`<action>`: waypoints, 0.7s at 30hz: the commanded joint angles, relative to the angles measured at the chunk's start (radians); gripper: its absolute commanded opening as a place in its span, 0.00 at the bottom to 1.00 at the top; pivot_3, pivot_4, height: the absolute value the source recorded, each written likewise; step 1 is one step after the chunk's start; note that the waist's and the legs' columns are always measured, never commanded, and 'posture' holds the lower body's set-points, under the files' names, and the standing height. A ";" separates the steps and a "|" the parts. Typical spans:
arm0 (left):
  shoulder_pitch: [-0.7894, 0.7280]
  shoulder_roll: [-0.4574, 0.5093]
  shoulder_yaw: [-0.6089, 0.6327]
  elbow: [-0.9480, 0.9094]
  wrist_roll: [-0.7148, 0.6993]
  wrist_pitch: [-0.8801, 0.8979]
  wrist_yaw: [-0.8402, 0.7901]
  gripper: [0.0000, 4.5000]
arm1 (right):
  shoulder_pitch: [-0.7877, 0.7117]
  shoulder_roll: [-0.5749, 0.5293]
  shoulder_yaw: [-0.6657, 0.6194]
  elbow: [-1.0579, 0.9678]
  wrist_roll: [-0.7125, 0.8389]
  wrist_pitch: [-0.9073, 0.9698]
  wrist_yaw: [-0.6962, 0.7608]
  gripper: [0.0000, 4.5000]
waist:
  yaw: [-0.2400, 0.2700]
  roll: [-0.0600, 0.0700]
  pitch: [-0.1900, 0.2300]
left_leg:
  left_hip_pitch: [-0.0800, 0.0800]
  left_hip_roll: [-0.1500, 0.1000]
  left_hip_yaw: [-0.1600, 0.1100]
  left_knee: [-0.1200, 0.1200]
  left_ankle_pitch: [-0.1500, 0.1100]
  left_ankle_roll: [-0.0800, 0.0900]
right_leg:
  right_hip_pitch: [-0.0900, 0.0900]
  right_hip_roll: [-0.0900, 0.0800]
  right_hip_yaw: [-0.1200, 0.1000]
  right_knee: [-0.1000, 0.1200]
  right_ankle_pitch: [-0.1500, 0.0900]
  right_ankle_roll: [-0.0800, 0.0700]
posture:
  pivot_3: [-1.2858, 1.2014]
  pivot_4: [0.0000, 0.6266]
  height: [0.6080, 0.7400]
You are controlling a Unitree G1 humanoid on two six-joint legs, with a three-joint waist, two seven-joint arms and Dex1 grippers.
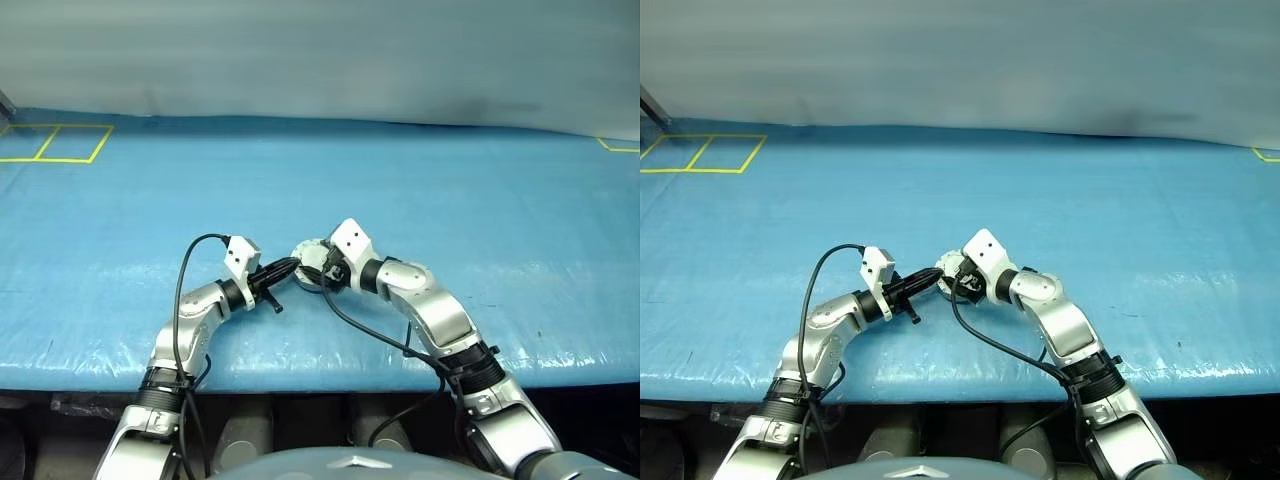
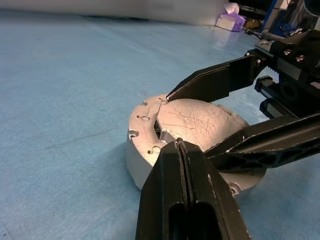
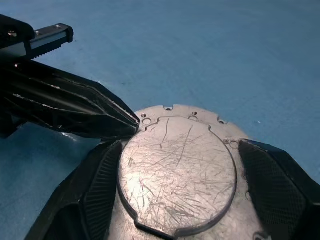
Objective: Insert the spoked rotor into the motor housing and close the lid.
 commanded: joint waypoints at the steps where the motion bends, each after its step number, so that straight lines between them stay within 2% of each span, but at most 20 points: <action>1: 0.015 0.000 -0.021 -0.002 0.021 0.009 0.006 0.00 | 0.023 -0.003 -0.022 -0.012 -0.031 0.016 -0.050 0.99 | 0.002 0.000 0.000 | 0.000 0.000 0.000 -0.001 0.000 0.000 | 0.000 0.000 0.000 -0.001 0.000 0.000 | 0.52 0.24 1.00; 6: 0.019 -0.002 -0.022 -0.012 0.021 0.010 0.013 0.00 | 0.048 0.009 -0.092 -0.182 0.015 0.053 -0.083 0.99 | 0.007 0.000 0.001 | -0.005 0.000 0.000 -0.002 0.000 0.000 | 0.000 0.000 -0.001 -0.002 0.000 0.000 | 0.52 0.24 1.00; 11: 0.022 -0.003 -0.024 -0.011 0.021 0.007 0.015 0.00 | 0.103 0.060 -0.249 -0.334 0.202 0.132 -0.074 0.99 | 0.011 0.001 0.001 | -0.007 0.000 -0.001 -0.002 0.000 0.000 | -0.002 0.000 -0.001 -0.002 0.000 0.000 | 0.52 0.24 1.00; 21: 0.027 -0.007 -0.031 -0.009 0.022 0.000 0.018 0.00 | 0.289 0.127 -0.485 -0.257 0.537 0.366 -0.054 0.99 | 0.013 0.001 0.001 | -0.007 0.000 -0.001 -0.007 0.000 0.000 | 0.000 0.000 -0.002 -0.009 0.000 0.000 | 0.52 0.24 1.00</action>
